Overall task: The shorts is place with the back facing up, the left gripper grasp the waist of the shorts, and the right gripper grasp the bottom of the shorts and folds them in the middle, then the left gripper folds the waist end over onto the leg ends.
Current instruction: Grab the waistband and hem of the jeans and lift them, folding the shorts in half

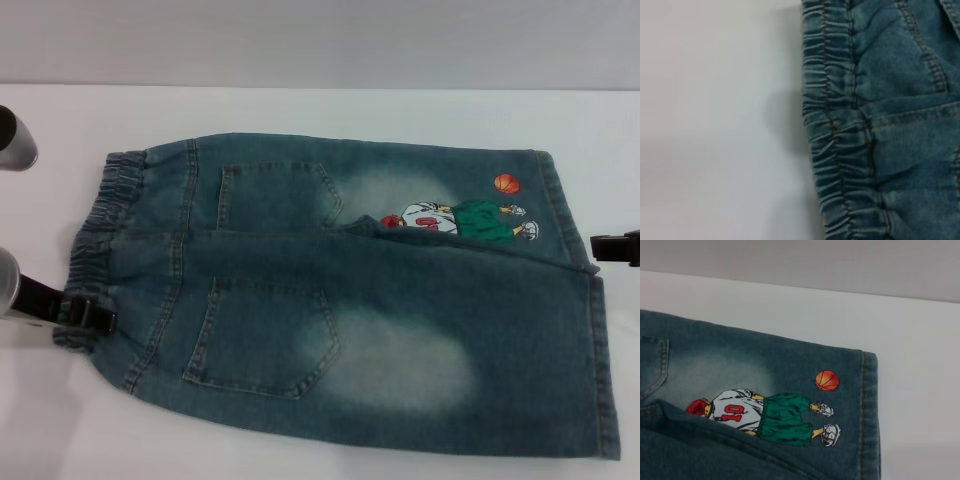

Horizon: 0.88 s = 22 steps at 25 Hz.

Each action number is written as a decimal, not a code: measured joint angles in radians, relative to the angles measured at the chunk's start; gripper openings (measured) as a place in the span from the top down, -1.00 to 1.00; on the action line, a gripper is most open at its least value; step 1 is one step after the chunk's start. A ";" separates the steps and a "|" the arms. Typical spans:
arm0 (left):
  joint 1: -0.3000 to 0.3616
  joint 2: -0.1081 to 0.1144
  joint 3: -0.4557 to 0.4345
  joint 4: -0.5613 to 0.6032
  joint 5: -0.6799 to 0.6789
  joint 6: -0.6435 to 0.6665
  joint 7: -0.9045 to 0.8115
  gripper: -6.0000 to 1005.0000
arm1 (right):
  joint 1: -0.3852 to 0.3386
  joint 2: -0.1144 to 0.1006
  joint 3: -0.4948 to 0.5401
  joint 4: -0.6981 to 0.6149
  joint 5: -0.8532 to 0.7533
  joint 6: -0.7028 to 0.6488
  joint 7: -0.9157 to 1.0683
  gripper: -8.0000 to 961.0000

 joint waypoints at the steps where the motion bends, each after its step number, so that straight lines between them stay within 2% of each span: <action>1: 0.000 0.000 0.000 0.002 0.000 0.000 0.000 -0.48 | 0.001 0.000 -0.001 0.000 0.000 0.000 0.000 -0.34; 5: 0.000 0.000 -0.001 0.019 0.001 0.003 0.000 -0.72 | 0.001 -0.001 -0.003 0.001 0.000 0.001 0.000 -0.34; 22: 0.003 -0.004 0.004 0.032 -0.008 0.008 0.021 -0.71 | -0.013 0.000 -0.008 -0.009 0.000 0.011 0.000 -0.34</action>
